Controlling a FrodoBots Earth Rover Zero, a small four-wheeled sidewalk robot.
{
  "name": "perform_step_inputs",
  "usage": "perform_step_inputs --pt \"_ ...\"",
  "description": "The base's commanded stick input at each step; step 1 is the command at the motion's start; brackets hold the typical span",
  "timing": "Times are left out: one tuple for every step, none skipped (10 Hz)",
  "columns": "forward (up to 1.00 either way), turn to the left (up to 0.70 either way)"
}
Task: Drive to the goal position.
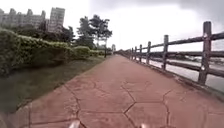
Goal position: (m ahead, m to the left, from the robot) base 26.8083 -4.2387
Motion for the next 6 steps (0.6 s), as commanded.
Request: perform_step_inputs --pt "0.70 0.00" --pt "0.70 0.00" --pt "0.70 0.00" --pt "0.70 0.00" --pt "0.70 0.00" --pt "0.70 0.00"
